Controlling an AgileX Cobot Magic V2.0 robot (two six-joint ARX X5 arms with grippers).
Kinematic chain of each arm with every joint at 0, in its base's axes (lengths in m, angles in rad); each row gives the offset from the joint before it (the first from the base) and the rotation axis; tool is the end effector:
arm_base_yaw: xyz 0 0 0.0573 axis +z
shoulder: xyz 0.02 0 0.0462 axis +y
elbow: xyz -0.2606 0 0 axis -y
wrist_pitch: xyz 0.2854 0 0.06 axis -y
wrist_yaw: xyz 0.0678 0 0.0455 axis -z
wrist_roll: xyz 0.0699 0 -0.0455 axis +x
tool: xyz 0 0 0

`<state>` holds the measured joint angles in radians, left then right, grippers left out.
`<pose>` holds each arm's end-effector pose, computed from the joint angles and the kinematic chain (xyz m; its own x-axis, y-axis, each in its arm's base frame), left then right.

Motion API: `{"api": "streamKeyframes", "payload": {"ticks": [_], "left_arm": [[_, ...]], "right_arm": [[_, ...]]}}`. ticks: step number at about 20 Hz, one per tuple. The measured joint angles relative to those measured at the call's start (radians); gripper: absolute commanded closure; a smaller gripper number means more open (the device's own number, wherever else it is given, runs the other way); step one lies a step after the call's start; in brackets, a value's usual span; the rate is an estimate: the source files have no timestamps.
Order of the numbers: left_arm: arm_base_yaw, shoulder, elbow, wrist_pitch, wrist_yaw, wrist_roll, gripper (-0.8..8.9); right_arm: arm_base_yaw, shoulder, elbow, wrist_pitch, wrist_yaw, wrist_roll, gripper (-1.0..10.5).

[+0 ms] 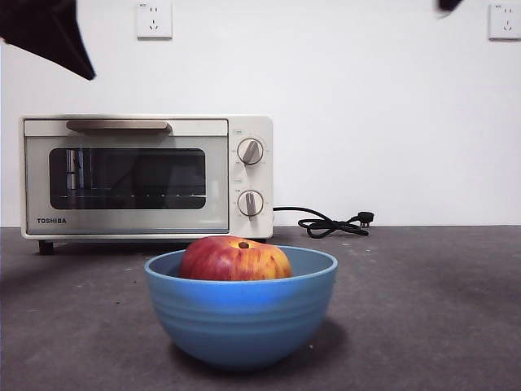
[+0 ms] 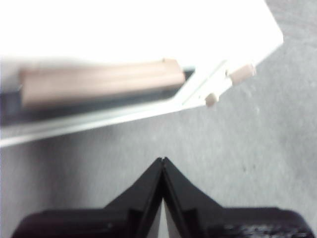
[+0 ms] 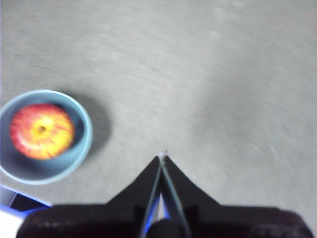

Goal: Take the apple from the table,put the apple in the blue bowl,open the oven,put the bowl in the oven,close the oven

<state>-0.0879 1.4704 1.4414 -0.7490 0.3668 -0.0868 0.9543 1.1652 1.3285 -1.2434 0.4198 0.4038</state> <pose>0.3720 -0.0580 0.3211 0.6309 -0.4156 -0.6552 0.2745 0.9094 -0.3125 0.1684 0.1884 0.3325 0.5814 0.1155 -0.8054 -0.3827 0.9124 -0.1454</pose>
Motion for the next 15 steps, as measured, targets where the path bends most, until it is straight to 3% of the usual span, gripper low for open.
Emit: {"api": "streamKeyframes", "payload": {"ticks": [6, 15], "left_arm": [[0.002, 0.203, 0.184, -0.006, 0.024, -0.018, 8.18], [0.007, 0.31, 0.228, 0.042, 0.03, -0.072, 8.18]], "right_arm": [[0.0, -0.134, 0.0, -0.115, 0.003, 0.141, 9.5], [0.0, -0.192, -0.042, -0.115, 0.001, 0.208, 9.5]]}}
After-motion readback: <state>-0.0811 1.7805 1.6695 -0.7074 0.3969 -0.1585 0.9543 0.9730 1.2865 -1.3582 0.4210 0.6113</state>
